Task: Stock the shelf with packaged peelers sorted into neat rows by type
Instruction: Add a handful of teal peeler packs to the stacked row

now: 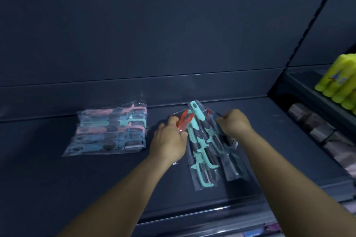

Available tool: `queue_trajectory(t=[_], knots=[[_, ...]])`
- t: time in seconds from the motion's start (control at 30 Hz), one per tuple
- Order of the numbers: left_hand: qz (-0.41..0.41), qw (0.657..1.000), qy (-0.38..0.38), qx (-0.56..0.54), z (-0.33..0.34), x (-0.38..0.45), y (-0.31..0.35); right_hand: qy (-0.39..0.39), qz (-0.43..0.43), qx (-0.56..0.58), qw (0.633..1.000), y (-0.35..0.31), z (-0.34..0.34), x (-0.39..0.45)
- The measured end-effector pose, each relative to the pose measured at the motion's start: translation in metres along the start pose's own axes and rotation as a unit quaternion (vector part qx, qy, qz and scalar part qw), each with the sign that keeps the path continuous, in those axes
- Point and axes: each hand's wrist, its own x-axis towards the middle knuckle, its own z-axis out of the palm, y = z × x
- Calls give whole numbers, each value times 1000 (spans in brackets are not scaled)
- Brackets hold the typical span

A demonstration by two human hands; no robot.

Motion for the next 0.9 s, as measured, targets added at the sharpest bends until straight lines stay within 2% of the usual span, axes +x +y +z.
queue_trajectory(t=[0.13, 0.3, 0.47, 0.53, 0.6, 0.77, 0.9], knots=[[-3, 1000, 4, -23, 4, 1, -1, -56, 34, 55, 996, -10, -7, 6], [0, 998, -21, -61, 8, 2, 5, -107, 37, 98, 989, -12, -7, 3], [-13, 998, -21, -65, 8, 5, 10, -116, 33, 184, 975, -17, -7, 1], [-28, 996, -18, -89, 7, 5, 11, -97, 37, 209, 972, -18, -8, 0], [-31, 994, -4, -106, 5, 5, 12, -41, 24, 194, 980, -17, -11, 2], [15, 992, 54, -116, -4, 3, 16, 126, -89, 187, 970, -19, -22, -5], [68, 989, 85, -105, -24, -3, 19, 158, -168, 197, 953, -39, -33, -24]])
